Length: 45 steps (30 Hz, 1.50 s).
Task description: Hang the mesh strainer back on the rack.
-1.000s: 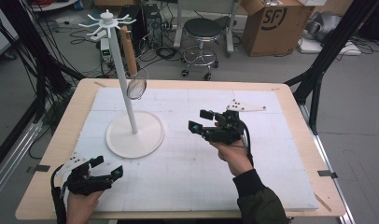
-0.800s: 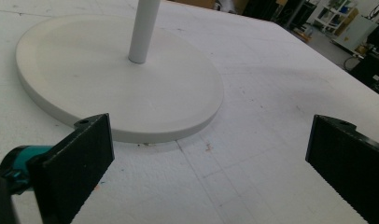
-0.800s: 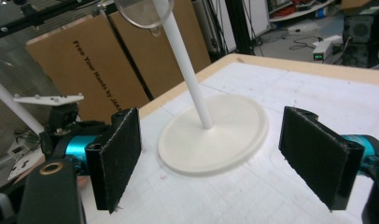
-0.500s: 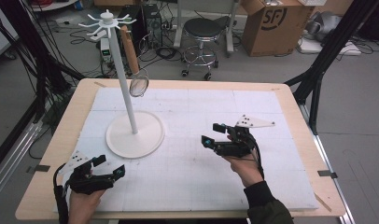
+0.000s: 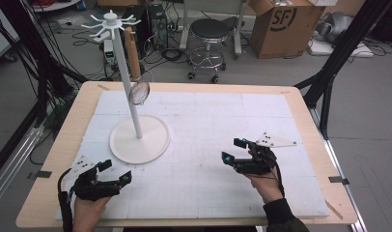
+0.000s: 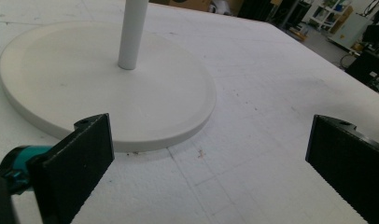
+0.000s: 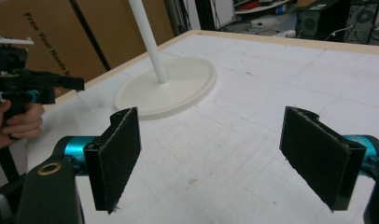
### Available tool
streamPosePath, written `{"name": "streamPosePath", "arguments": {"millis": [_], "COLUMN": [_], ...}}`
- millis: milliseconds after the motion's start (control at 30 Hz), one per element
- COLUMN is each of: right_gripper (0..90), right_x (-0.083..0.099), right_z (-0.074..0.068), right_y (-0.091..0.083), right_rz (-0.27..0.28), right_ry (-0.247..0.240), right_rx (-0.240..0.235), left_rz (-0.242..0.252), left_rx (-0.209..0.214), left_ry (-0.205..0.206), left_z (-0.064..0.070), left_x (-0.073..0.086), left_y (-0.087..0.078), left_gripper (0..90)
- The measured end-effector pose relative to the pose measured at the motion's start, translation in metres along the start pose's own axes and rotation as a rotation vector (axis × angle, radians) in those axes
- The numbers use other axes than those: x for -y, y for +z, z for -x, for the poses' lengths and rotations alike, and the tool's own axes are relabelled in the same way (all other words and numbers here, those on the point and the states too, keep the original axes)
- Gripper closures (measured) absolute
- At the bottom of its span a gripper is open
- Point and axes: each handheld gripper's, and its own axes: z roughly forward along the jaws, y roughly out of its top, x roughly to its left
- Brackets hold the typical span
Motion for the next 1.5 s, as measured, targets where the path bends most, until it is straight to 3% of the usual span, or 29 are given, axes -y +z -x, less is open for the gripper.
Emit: {"name": "streamPosePath", "arguments": {"millis": [100,433,767,1100,1500], "right_gripper": [19.9,17.5,16.4,16.0,16.0], "right_x": [0.007,0.029,0.043,0.048,0.049], "right_z": [0.004,0.013,0.014,0.020,0.017], "right_y": [-0.004,-0.015,-0.025,-0.037,-0.034], "right_rz": [-0.005,-0.008,-0.031,-0.011,-0.014], "right_ry": [-0.007,0.054,0.053,0.073,0.079], "right_rx": [0.023,0.057,0.099,0.146,0.141], "left_rz": [-0.008,-0.012,-0.016,-0.020,-0.023], "left_rx": [0.004,0.023,0.034,0.004,0.004], "left_ry": [0.009,0.025,0.036,0.050,0.048], "left_z": [0.001,0.006,0.008,0.003,0.001], "left_x": [0.000,0.000,0.000,0.000,0.001], "left_y": [0.001,0.008,0.015,0.019,0.020], "left_gripper": [1.6,1.6,1.6,1.6,1.6]}}
